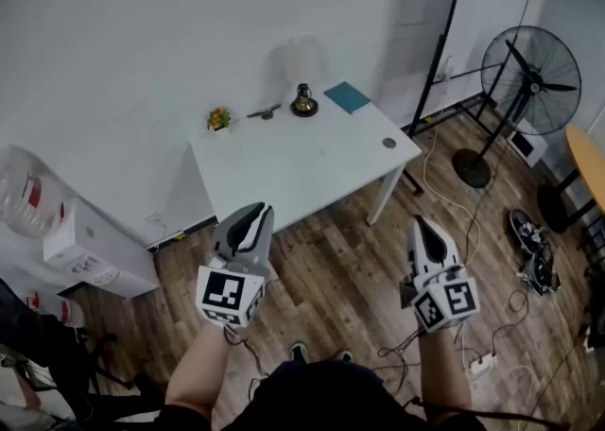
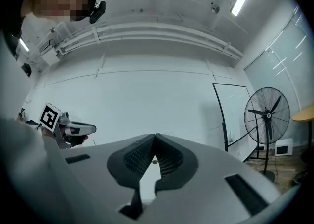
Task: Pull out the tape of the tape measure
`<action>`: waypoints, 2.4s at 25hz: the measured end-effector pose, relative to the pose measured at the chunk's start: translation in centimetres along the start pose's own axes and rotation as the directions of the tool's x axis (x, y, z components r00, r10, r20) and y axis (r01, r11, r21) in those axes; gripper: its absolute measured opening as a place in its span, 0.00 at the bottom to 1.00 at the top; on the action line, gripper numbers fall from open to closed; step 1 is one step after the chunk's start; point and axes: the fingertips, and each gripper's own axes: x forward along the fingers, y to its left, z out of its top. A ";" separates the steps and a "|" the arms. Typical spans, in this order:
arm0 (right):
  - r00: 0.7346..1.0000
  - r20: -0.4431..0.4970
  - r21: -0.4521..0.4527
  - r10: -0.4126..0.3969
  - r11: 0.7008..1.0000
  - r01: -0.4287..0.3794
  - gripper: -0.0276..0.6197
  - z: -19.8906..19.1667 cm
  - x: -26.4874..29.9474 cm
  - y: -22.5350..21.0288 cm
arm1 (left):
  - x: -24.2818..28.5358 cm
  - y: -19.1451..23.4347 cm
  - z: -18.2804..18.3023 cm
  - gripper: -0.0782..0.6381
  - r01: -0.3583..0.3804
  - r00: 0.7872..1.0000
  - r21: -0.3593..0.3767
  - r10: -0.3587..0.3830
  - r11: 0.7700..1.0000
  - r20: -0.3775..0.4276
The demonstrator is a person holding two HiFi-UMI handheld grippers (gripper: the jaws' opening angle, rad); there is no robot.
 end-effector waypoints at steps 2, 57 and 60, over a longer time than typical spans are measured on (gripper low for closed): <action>1.000 -0.003 -0.011 0.010 1.000 -0.010 0.05 0.5 -1.2 0.5 | -1.1 -1.1 0.1 0.17 0.005 1.000 -0.012 -0.005 1.000 -0.017; 0.986 -0.165 -0.029 -0.019 0.999 0.015 0.28 -10.4 26.0 -12.8 | 22.1 14.0 -10.3 0.31 -0.034 0.990 -0.113 0.018 0.993 -0.140; 0.980 -0.201 -0.008 0.015 1.000 -0.016 0.29 -12.0 27.3 -16.0 | 24.9 12.3 -10.9 0.31 -0.052 0.983 -0.082 0.036 0.995 -0.180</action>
